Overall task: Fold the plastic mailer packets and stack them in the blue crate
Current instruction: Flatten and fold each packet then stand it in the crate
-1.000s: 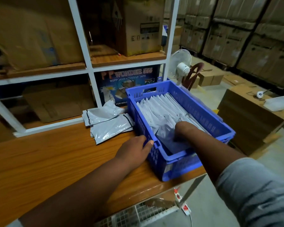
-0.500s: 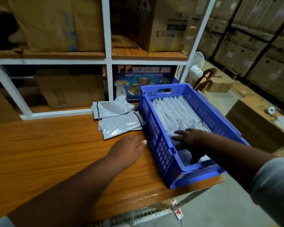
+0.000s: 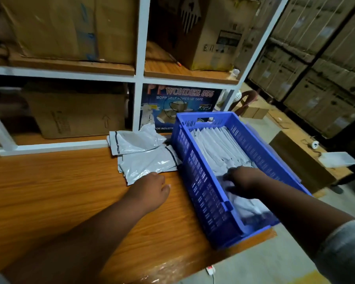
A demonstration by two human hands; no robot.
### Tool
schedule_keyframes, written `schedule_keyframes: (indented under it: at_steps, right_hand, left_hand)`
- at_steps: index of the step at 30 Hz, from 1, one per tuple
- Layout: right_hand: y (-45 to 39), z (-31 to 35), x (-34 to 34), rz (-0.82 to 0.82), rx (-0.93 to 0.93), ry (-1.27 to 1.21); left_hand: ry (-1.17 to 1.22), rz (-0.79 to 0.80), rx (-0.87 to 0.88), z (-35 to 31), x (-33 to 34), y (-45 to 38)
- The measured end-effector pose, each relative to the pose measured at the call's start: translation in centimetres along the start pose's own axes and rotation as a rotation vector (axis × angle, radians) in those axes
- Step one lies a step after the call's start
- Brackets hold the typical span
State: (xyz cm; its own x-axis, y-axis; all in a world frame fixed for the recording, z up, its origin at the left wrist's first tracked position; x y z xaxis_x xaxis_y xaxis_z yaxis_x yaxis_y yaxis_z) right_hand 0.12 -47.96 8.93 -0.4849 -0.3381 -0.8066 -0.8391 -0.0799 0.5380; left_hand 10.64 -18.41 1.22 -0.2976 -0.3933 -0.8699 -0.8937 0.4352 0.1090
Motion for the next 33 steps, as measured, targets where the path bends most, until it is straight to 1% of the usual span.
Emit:
schedule_keyframes:
  at_steps: [3,5,7,9,11,13,15,17,20,22,24,25,27,29,30,31,32,33]
  right_hand:
    - [0.6,-0.6,-5.4,-0.241,0.099,0.109]
    - [1.0,-0.5,-8.5,-0.370,0.102,0.109]
    - [0.6,0.9,-11.4,-0.474,0.050,0.140]
    - [-0.5,3.1,-13.7,-0.598,-0.060,0.153]
    - [-2.4,5.6,-15.0,-0.632,-0.175,0.177]
    - [-5.0,8.4,-15.2,-0.624,-0.272,0.171]
    - [-7.7,11.3,-14.7,-0.622,-0.338,0.130]
    - [-10.6,13.6,-12.9,-0.580,-0.355,0.087]
    - [-13.3,16.0,-10.0,-0.494,-0.329,-0.039]
    - [-13.9,17.0,-8.7,-0.521,-0.298,-0.192]
    - [-13.7,17.7,-7.8,-0.604,-0.240,-0.319]
    - [-13.3,17.8,-7.5,-0.655,-0.200,-0.379]
    - [-12.3,17.7,-7.4,-0.769,-0.110,-0.509]
    - [-11.1,17.4,-7.8,-0.872,-0.038,-0.607]
    - [-10.5,17.3,-8.2,-0.925,-0.022,-0.640]
    - [-9.9,17.4,-8.6,-0.982,-0.018,-0.667]
    - [-9.5,17.7,-9.0,-1.030,-0.018,-0.690]
    - [-9.1,18.3,-9.2,-1.051,-0.017,-0.716]
  left_hand:
    - [0.006,-0.024,0.013,-0.2,-1.6,-2.1]
    - [-0.013,-0.046,0.020,-0.2,-2.8,-3.5]
    - [-0.099,-0.064,0.016,0.2,-3.6,-4.6]
    - [-0.209,-0.082,0.008,1.3,-4.0,-5.6]
    - [-0.340,-0.047,-0.022,3.4,-3.7,-6.3]
    - [-0.447,-0.005,-0.036,6.0,-2.8,-6.7]
    - [-0.454,0.011,-0.033,8.5,-1.9,-6.9]
    - [-0.389,-0.001,-0.003,10.1,-1.3,-7.0]
    - [-0.271,-0.072,0.057,11.6,-1.4,-7.2]
    - [-0.123,-0.163,0.109,12.2,-2.1,-7.1]
    - [0.087,-0.239,0.142,12.8,-3.6,-6.5]
    - [0.209,-0.252,0.139,12.8,-4.6,-6.0]
    - [0.540,-0.245,0.046,13.2,-6.7,-5.1]
    - [0.916,-0.168,-0.148,14.2,-8.4,-3.9]
    - [1.057,-0.111,-0.249,14.5,-8.9,-3.1]
    - [1.097,-0.073,-0.344,15.1,-8.9,-2.3]
    - [1.057,-0.055,-0.427,15.8,-8.7,-1.4]
    - [0.968,-0.059,-0.508,16.7,-7.9,-0.3]
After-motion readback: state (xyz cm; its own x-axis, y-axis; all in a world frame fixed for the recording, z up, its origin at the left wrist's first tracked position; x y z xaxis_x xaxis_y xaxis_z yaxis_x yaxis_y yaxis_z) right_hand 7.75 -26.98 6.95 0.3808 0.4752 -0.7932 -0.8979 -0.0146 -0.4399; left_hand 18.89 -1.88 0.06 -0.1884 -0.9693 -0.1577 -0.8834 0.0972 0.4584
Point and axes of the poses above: each hand's wrist, its own y-axis away from the middle knuckle, its own x-axis out of the palm, z = x × y, the point moved 5 cm from there along -y, towards the middle knuckle, and after that the axes turned 13 degrees about -x, right-handed, at the moved point
